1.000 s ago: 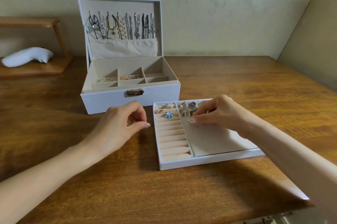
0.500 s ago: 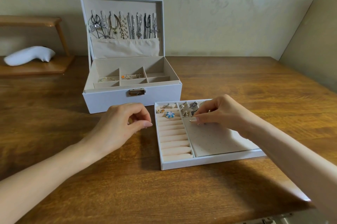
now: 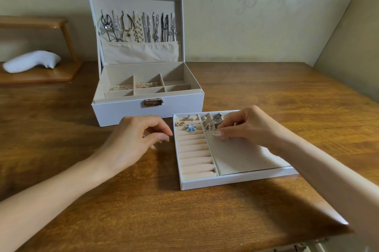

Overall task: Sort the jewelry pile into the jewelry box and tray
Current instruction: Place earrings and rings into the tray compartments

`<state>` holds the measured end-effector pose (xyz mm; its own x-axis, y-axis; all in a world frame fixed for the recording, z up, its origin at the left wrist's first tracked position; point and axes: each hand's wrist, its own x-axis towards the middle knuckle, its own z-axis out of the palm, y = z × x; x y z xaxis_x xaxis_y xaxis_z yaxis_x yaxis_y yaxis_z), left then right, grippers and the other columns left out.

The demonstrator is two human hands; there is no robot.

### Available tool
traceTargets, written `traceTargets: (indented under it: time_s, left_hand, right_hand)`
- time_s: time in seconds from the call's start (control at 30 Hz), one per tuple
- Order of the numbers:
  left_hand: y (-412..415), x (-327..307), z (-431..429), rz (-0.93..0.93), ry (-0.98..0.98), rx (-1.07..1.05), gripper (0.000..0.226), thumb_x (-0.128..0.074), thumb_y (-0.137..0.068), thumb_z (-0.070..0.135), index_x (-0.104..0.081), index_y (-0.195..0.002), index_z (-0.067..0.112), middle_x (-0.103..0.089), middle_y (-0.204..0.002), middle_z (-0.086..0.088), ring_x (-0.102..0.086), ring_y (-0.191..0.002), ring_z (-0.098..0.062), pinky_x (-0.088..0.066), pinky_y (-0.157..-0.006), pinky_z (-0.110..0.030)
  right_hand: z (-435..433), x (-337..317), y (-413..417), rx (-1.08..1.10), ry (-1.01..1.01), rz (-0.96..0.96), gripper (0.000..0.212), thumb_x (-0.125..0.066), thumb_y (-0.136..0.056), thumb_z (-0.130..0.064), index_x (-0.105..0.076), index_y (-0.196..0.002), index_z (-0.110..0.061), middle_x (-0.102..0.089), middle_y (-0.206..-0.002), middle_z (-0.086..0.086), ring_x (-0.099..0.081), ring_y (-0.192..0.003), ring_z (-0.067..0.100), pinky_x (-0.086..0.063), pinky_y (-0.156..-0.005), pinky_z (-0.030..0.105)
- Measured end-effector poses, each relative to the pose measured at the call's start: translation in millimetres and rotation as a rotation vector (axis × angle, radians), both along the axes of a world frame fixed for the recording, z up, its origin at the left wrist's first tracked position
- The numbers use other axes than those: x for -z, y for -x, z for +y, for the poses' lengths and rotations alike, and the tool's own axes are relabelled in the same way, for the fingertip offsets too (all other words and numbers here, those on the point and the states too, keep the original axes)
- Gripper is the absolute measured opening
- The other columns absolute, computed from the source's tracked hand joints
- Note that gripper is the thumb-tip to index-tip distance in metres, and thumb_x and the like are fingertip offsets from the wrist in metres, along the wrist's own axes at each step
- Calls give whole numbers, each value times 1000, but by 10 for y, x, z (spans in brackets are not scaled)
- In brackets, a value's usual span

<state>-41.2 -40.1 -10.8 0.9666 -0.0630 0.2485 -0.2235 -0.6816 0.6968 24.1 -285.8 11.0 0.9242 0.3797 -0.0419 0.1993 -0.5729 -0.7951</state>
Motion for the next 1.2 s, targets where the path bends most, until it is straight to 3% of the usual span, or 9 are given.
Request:
traceTargets:
  time_s: [0.27,0.73,0.87,1.2]
  left_hand:
    - [-1,2,6,0,-3,1,16,-67,-83,14,-68,-84,30,-67,-86,15,-63,-80,3,-54,-68,-14]
    - [4,-3,-1,7,-1,3,15,-67,-83,15,-68,-84,30,-67,-86,15,-63,-79,1,-56,-70,-18]
    - [-1,-2,-3,9,-10,2,15,-66,-83,15,-68,-85,30,-67,-86,16,-63,-78,2,-56,-69,-17]
    - [8,-16,-12,6,-1,11,19,-66,-83,13,-67,-82,32,-67,-85,16,-63,-81,3,-53,-67,-13]
  right_hand:
    - [-36,-16,-10,-24,35,33,6,-78,-77,-23,-76,-74,-17,-70,-73,2,-56,-63,3,-40,-52,9]
    - [-36,12,6,-22,12,-17,5,-77,-77,-18,-76,-73,-18,-66,-65,-2,-52,-59,3,-38,-56,15]
    - [-39,7,21,-25,8,-20,7,-78,-77,-18,-75,-71,-19,-62,-58,-10,-49,-53,0,-35,-50,9]
    - [-12,11,15,-7,-6,-35,17,-77,-78,-19,-72,-62,-25,-66,-63,-5,-53,-59,4,-38,-53,10]
